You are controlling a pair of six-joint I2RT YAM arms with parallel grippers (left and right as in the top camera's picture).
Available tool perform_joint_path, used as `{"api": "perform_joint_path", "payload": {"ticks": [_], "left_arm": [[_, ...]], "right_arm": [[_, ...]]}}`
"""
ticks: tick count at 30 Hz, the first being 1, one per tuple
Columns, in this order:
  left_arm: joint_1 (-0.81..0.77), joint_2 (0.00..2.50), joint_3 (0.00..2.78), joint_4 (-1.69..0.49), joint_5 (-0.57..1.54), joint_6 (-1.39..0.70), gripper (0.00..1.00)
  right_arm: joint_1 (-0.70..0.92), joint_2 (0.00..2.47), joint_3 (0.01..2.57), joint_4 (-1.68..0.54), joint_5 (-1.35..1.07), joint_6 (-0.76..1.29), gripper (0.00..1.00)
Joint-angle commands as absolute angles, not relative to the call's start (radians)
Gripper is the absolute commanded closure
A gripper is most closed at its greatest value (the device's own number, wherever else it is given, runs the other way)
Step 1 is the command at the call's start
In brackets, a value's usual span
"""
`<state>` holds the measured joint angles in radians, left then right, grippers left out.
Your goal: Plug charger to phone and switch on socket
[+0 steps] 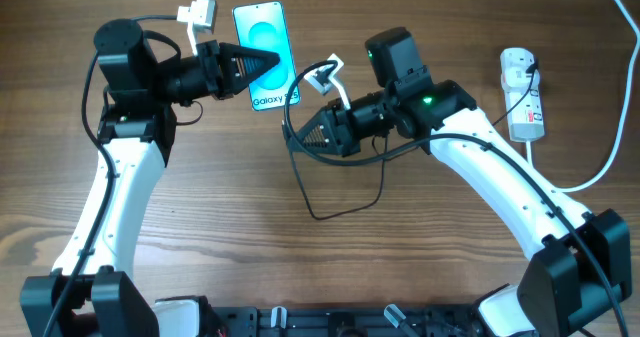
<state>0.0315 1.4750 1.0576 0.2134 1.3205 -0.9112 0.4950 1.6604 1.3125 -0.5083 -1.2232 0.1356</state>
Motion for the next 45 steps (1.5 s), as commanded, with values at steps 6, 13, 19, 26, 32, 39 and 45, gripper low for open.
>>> {"api": "perform_joint_path", "payload": {"ticks": [6,13,19,26,32,39,45], "left_arm": [[0.030,1.453,1.064,0.012,1.192,-0.704,0.96],[0.030,1.453,1.064,-0.014,1.176,-0.676,0.96],[0.030,1.453,1.064,-0.154,1.122,-0.520,0.96],[0.030,1.453,1.064,-0.217,1.121,-0.500,0.96],[0.030,1.453,1.064,-0.280,1.120,-0.452,0.96],[0.017,1.453,1.064,-0.282,1.120,-0.452,0.96],[-0.017,1.453,1.064,-0.286,1.043,-0.451,0.96]], "right_arm": [[0.539,1.666,1.318,-0.513,-1.054,0.230,0.96],[0.581,1.666,1.318,-0.564,-0.824,0.242,0.96],[0.605,1.664,1.318,-0.579,-0.817,0.245,0.96],[0.605,1.664,1.318,-0.607,-0.783,0.209,0.96],[0.605,1.664,1.318,-0.575,-0.784,0.209,0.96],[0.605,1.664,1.318,-0.569,-0.785,0.210,0.96],[0.605,1.664,1.318,-0.545,-0.865,0.210,0.96]]}}
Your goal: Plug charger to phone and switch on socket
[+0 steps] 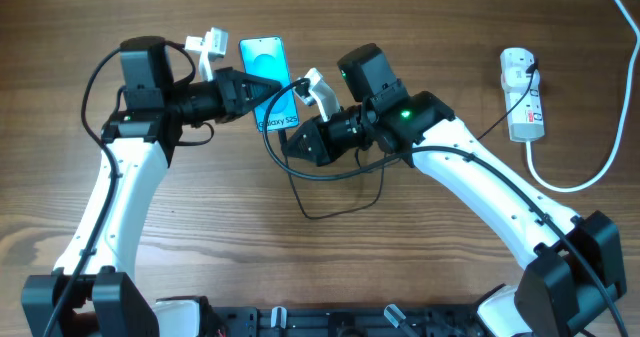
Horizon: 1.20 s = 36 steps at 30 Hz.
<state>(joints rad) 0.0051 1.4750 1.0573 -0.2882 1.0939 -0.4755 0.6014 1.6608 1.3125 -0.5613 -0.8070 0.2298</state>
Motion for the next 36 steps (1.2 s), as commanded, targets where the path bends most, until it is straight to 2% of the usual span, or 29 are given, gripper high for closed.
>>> {"api": "perform_joint_path", "payload": {"ticks": [1,28,36], "left_arm": [[-0.023,1.453,1.064,-0.286,1.010,-0.451,0.96],[0.006,1.453,1.064,-0.311,1.010,-0.461,0.96],[0.008,1.453,1.064,-0.300,1.013,-0.561,0.96]], "right_arm": [[0.605,1.664,1.318,-0.542,-0.865,0.213,0.96],[0.605,1.664,1.318,-0.587,-0.804,0.210,0.96],[0.605,1.664,1.318,-0.596,-0.804,0.212,0.96]]}}
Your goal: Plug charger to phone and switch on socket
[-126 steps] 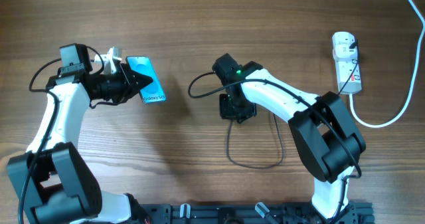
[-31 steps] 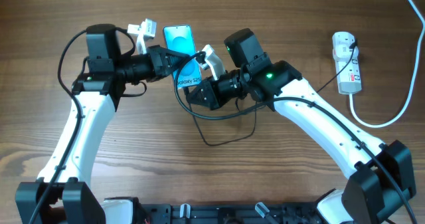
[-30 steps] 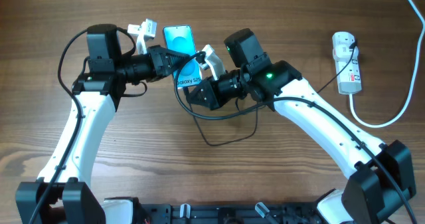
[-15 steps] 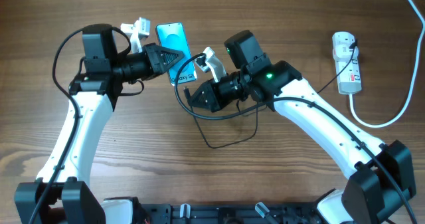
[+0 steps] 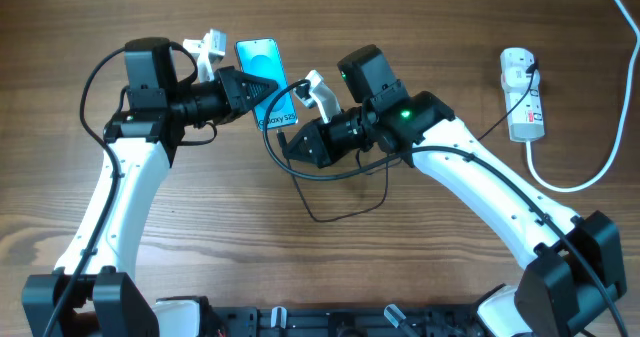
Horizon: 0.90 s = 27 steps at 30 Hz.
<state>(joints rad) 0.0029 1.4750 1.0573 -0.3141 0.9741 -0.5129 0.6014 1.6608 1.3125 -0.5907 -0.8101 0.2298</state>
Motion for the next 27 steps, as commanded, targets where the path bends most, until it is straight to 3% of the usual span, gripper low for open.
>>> {"api": "perform_joint_path", "payload": {"ticks": [1,27], "left_arm": [[0.009,1.453,1.064,-0.299,1.013,-0.562,0.96],[0.009,1.453,1.064,-0.298,1.002,-0.554,0.96]], "right_arm": [[0.605,1.664,1.318,-0.598,-0.804,0.212,0.96],[0.605,1.664,1.318,-0.595,-0.776,0.212,0.96]]}}
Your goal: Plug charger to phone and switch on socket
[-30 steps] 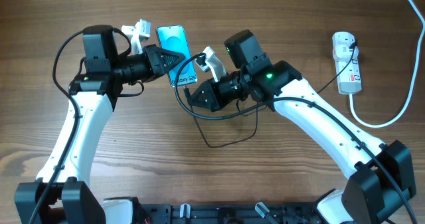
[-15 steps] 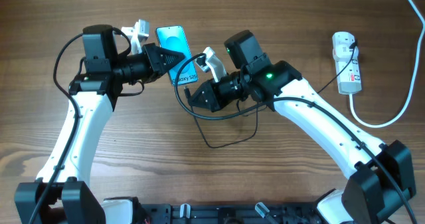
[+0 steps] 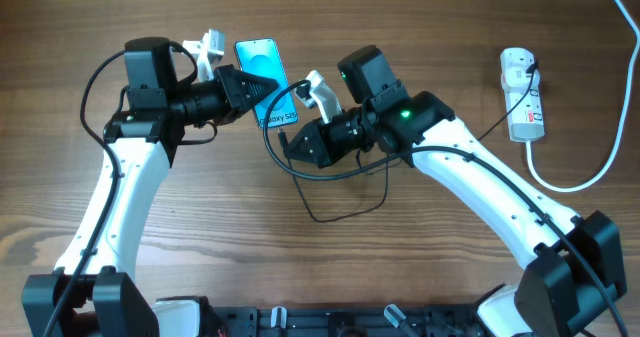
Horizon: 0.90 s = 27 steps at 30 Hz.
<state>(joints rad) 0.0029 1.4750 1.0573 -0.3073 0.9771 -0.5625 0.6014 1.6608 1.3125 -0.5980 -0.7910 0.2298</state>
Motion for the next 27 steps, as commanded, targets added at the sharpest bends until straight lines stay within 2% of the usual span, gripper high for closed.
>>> {"api": "perform_joint_path", "payload": {"ticks": [1,27], "left_arm": [[0.009,1.453,1.064,-0.298,1.002,-0.554,0.96],[0.008,1.453,1.064,-0.327,1.006,-0.517,0.96]], "right_arm": [[0.605,1.664,1.318,-0.595,-0.776,0.212,0.96],[0.605,1.664,1.318,-0.554,-0.776,0.247,0.96]]}}
